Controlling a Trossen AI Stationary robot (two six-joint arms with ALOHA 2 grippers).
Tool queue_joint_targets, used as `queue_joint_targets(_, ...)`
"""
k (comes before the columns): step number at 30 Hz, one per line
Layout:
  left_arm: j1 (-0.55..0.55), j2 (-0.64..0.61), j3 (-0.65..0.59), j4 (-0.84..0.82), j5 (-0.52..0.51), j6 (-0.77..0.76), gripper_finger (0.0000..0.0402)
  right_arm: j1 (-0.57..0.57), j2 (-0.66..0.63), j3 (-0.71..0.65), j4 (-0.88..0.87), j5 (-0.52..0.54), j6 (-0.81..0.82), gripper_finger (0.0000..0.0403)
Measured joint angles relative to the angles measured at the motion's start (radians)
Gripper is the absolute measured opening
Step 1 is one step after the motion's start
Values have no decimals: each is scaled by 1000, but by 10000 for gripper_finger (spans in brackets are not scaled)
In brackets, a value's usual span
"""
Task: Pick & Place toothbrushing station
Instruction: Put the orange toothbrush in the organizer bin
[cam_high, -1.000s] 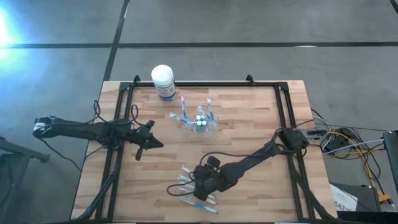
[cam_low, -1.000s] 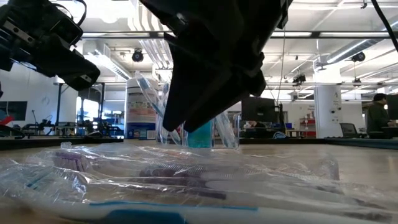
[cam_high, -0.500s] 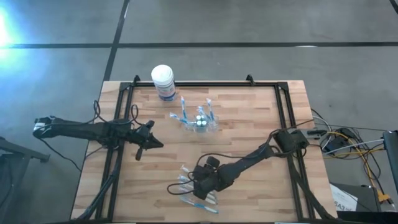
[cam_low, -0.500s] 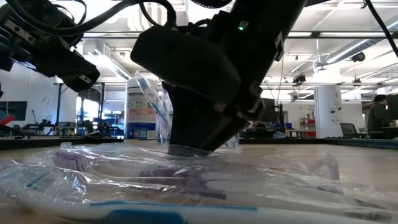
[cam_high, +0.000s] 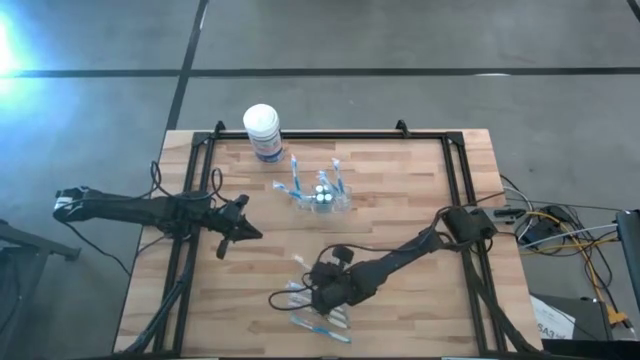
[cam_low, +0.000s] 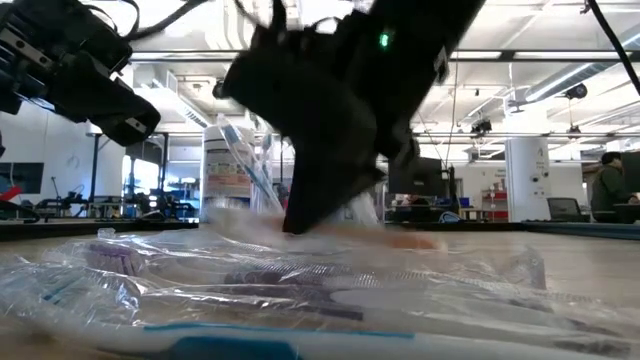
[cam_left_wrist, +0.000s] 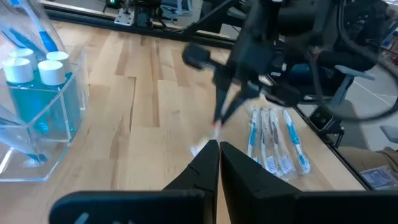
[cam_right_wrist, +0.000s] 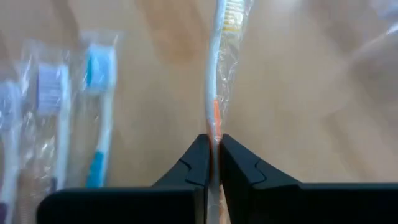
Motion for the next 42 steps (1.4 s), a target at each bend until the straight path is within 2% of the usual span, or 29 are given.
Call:
queue_joint_targets(9,0,-6,0,41,1,6,19,94,-199,-22,29,278,-209,15)
queue_joint_targets(12,0,-7,0,48,0,6,19,146,-275,-67,133,376,-312,15)
queue_joint_targets(17,-1,-8,0,54,1,9,19,205,-415,-244,389,411,-483,14)
queue_joint_targets(20,-3,-8,0,63,1,18,19,215,-521,-422,571,410,-540,14)
queue_joint_targets(22,-3,-8,0,67,1,27,19,213,-598,-553,769,339,-612,14)
queue_joint_targets(25,-3,-8,0,81,2,34,19,191,-681,-736,1115,167,-736,14)
queue_joint_targets(28,-3,-8,0,101,2,37,19,178,-746,-891,1314,131,-814,14)
queue_joint_targets(33,-3,-8,0,113,2,37,19,164,-918,-1095,1472,141,-837,13)
queue_joint_targets(42,-4,-8,0,154,3,61,19,164,-1185,-1297,1484,134,-804,13)
